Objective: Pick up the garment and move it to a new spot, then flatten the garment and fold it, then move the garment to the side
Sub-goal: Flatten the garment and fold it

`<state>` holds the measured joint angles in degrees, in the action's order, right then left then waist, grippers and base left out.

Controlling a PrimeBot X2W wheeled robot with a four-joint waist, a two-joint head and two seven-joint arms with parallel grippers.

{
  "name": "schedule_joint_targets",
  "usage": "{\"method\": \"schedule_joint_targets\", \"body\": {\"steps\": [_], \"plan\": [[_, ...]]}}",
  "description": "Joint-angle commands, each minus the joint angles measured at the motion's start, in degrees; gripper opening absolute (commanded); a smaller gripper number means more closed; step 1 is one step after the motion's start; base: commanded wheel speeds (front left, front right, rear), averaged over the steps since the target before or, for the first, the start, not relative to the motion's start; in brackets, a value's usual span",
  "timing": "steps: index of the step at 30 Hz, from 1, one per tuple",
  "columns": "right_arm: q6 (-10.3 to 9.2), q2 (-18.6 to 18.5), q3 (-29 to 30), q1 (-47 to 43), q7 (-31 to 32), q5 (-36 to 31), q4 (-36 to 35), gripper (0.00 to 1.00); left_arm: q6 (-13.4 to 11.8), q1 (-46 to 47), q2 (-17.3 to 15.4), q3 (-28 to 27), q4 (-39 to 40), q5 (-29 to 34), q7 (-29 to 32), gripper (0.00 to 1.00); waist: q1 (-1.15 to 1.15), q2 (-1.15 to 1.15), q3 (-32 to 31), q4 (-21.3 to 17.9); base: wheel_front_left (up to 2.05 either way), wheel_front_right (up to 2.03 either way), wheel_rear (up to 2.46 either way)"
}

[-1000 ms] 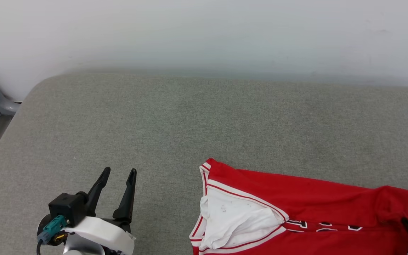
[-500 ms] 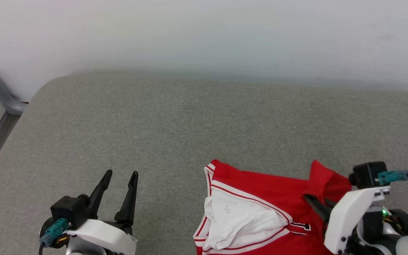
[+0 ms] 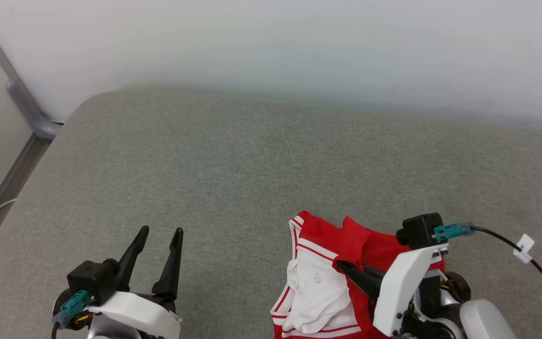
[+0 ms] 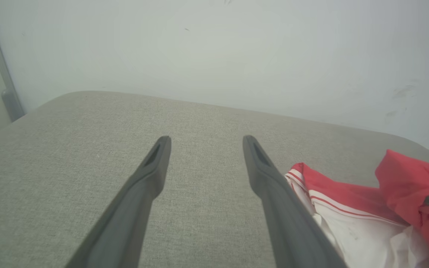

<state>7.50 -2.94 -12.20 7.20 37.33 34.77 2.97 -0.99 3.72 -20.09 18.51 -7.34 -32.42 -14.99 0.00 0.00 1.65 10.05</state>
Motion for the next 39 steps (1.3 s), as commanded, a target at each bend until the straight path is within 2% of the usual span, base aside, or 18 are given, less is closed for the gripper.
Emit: {"method": "schedule_joint_targets", "body": {"steps": [1,7,8,9,10,13,16,22,25,29,34,39], "plan": [[-0.03,0.1,-0.5,1.2,-0.9,0.2,1.1,0.00,0.2,-0.2,0.2,0.1,-0.1,0.4,-0.3,1.00,0.00,0.00,0.2,0.4,0.00,0.00,0.00],[-0.03,0.1,-3.4,4.2,-5.5,2.0,9.1,0.00,0.5,0.7,0.4,0.4,-0.6,0.5,-0.3,1.00,0.00,0.00,0.8,1.4,0.00,0.00,0.00],[-0.03,0.1,-3.8,4.8,-6.4,2.4,10.6,0.05,0.5,0.8,0.5,0.4,-0.6,0.6,-0.3,1.00,0.00,0.00,0.9,1.6,0.00,0.00,0.00],[-0.03,0.1,-4.5,5.3,-7.3,2.8,11.7,0.64,0.5,0.9,0.6,0.4,-0.7,0.6,-0.3,1.00,0.00,0.00,0.9,1.7,0.00,0.00,0.00],[-0.03,0.1,-5.1,5.7,-8.1,3.9,13.0,1.00,0.5,0.9,0.6,0.4,-0.8,0.6,-0.3,1.00,0.00,0.00,0.9,1.8,0.00,0.00,0.00],[-0.03,0.1,-7.7,7.0,-10.7,6.8,15.7,1.00,0.6,0.9,0.5,0.5,-1.0,0.8,-0.3,1.00,0.00,0.00,0.7,1.9,0.00,0.00,0.00],[-0.03,0.1,-9.5,7.5,-11.6,13.5,18.2,1.00,0.6,0.7,0.2,0.5,-1.1,0.9,-0.3,1.00,0.00,0.00,0.4,1.8,0.00,0.00,0.00],[-0.03,0.1,-9.9,12.5,-14.7,13.9,22.1,1.00,0.2,0.1,-0.3,0.4,-0.7,0.5,-0.2,1.00,0.00,0.00,-0.3,0.8,0.00,0.00,0.00],[-0.03,0.1,-9.2,14.7,-15.2,9.0,22.4,1.00,0.0,-0.3,-0.3,0.3,-0.4,0.5,-0.2,1.00,0.00,0.00,-0.6,0.0,0.00,0.00,0.00],[-0.03,-0.6,-6.2,16.4,-16.3,-4.1,21.0,1.00,0.0,-0.4,-0.3,0.4,0.2,0.6,-0.2,1.00,0.00,0.00,-0.8,-1.1,0.00,0.00,0.00],[-0.04,-6.0,-4.5,16.5,-18.9,-17.5,16.6,1.00,0.2,-0.7,0.0,0.4,0.9,0.8,-0.2,1.00,0.00,0.00,-1.0,-2.3,0.00,0.00,0.00],[-0.05,-11.6,-1.5,14.5,-22.7,-23.8,12.5,1.00,0.3,-0.5,0.5,0.4,1.5,1.3,-0.2,1.00,0.00,0.00,-1.0,-3.3,0.00,0.00,0.00]]}}
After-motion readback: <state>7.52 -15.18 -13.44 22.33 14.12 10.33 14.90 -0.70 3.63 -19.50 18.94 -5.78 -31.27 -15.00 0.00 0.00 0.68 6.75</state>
